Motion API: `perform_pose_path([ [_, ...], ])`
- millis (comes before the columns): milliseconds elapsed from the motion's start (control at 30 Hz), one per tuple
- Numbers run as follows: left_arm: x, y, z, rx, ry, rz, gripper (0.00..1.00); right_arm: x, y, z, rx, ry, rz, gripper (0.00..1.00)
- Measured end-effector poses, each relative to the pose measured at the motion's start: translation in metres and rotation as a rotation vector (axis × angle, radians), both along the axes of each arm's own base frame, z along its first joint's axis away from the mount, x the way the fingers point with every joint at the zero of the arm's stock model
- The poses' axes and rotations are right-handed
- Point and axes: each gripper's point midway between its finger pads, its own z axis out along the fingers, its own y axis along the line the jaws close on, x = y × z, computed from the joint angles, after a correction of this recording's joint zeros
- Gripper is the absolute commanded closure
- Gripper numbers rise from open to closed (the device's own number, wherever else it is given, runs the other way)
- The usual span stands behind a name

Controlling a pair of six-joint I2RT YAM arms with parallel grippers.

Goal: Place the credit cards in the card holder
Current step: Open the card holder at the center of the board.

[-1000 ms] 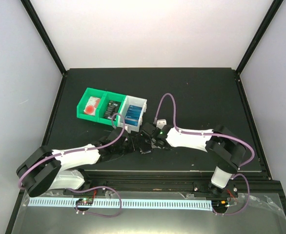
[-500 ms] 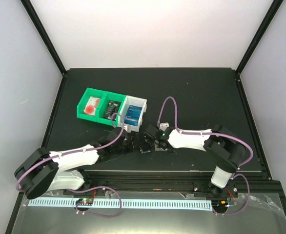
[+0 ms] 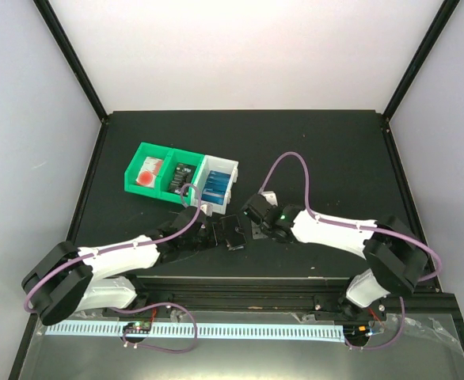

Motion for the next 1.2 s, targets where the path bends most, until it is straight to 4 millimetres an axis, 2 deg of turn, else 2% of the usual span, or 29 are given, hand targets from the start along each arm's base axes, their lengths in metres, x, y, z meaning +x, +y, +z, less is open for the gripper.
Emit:
perform_pose_path([
  [67,-0.001,-0.001,0.000,-0.002,0.001,-0.005,0.98,0.000,0.019,0.011,0.088,-0.004,0.061,0.57],
  [200,-0.003,-0.002,0.001,-0.009,0.008,-0.019,0.98,-0.006,0.049,0.015,0.186,0.021,0.176,0.56],
  [433,-0.005,-0.004,0.001,-0.016,0.014,-0.029,0.98,-0.012,0.079,0.016,0.244,0.052,0.289,0.62],
  [600,-0.005,-0.004,0.001,-0.017,0.014,-0.030,0.99,-0.014,0.082,0.004,0.229,0.079,0.306,0.70],
  [833,-0.004,-0.005,0.002,-0.018,0.012,-0.029,0.98,-0.014,0.084,-0.001,0.198,0.083,0.296,0.97],
  [1200,-0.003,-0.005,0.003,-0.016,0.012,-0.028,0.98,-0.010,0.080,-0.003,0.184,0.083,0.219,0.99],
])
